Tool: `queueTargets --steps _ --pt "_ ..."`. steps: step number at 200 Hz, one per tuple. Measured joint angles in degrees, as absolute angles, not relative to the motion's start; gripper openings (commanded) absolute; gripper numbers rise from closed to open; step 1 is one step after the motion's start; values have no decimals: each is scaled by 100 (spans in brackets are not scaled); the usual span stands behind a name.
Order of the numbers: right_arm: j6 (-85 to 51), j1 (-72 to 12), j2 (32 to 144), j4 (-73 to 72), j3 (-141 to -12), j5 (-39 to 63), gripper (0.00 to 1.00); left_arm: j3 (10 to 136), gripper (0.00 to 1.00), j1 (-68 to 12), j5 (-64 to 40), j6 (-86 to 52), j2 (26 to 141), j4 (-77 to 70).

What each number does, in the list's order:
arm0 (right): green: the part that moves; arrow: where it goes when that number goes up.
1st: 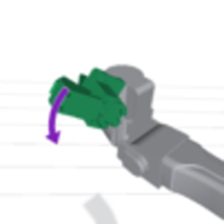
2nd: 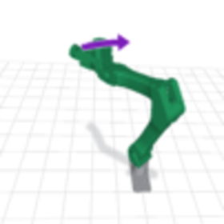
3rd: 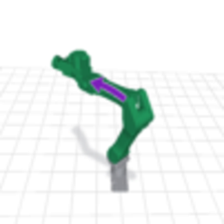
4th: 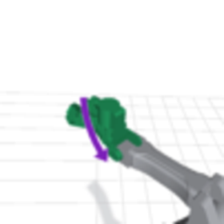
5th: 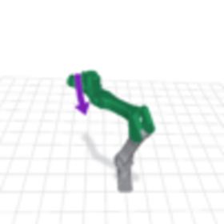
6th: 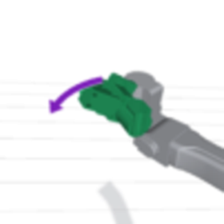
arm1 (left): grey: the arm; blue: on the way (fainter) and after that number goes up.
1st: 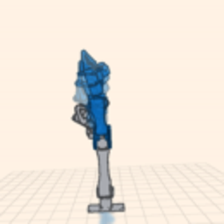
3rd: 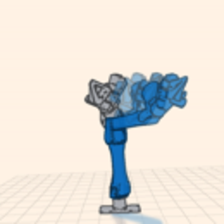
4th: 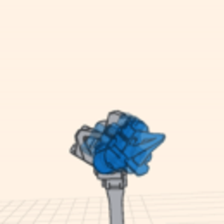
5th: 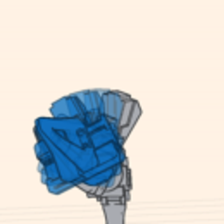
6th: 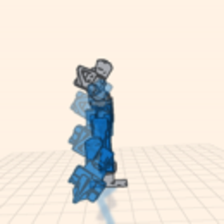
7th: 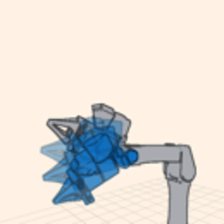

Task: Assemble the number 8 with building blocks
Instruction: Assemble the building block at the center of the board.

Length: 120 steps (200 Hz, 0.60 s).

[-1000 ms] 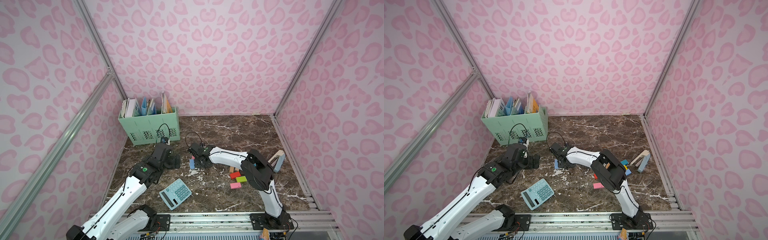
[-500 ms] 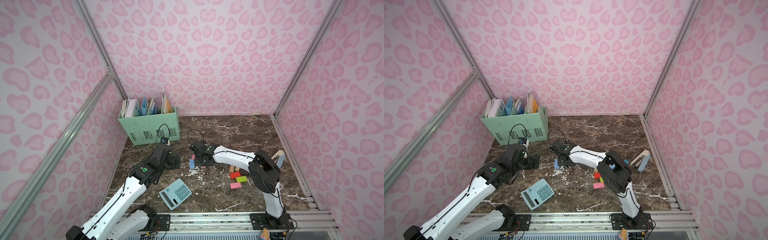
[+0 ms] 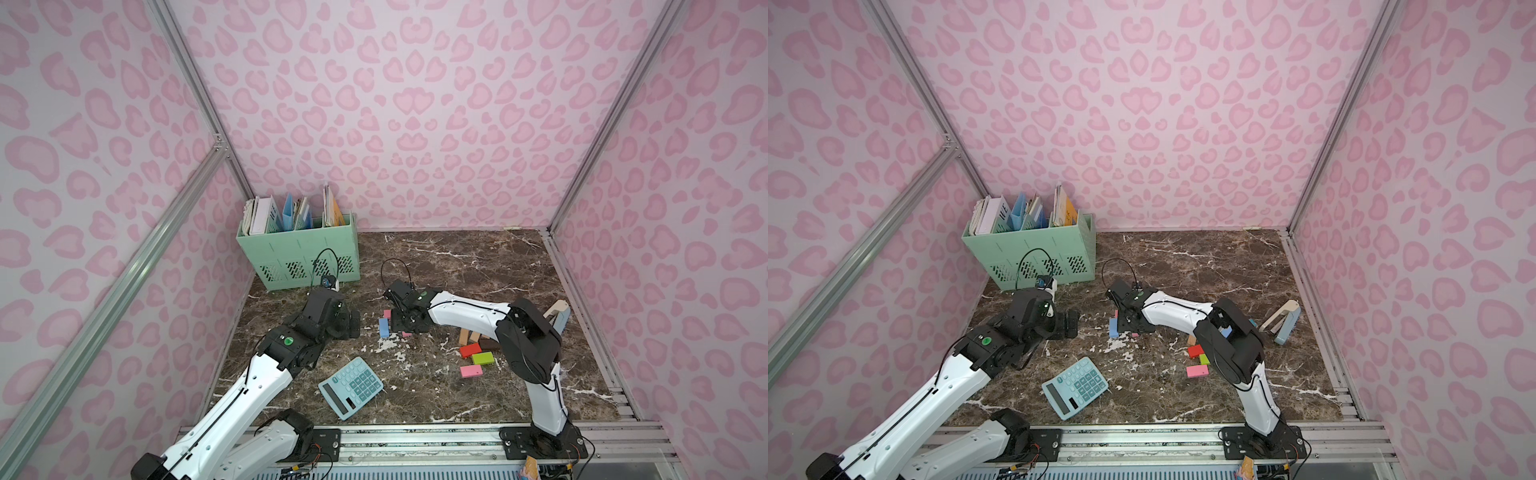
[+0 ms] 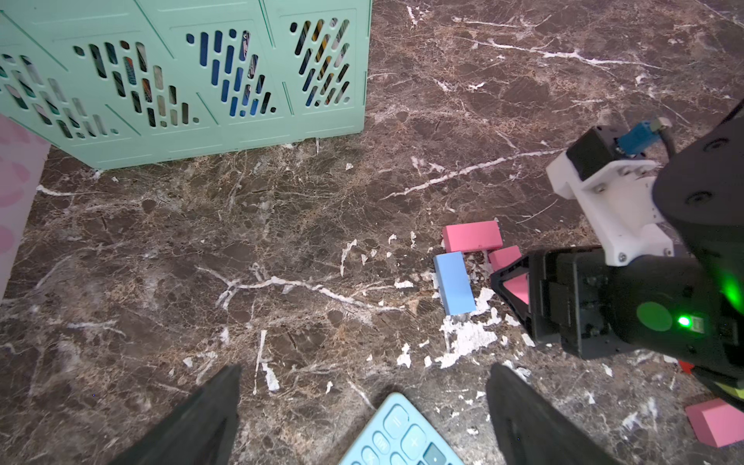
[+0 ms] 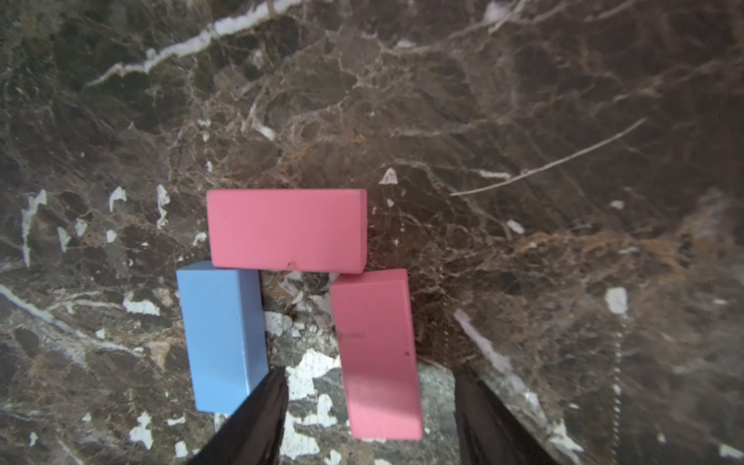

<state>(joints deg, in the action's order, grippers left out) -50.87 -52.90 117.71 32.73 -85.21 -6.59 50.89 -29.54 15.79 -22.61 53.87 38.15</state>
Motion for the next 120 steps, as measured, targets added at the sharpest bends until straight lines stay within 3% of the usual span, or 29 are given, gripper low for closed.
queueTargets --steps 120 --pt "-5074 -5319 11858 3052 -8510 -362 61 5089 99 -2954 1579 -2259 5389 3815"
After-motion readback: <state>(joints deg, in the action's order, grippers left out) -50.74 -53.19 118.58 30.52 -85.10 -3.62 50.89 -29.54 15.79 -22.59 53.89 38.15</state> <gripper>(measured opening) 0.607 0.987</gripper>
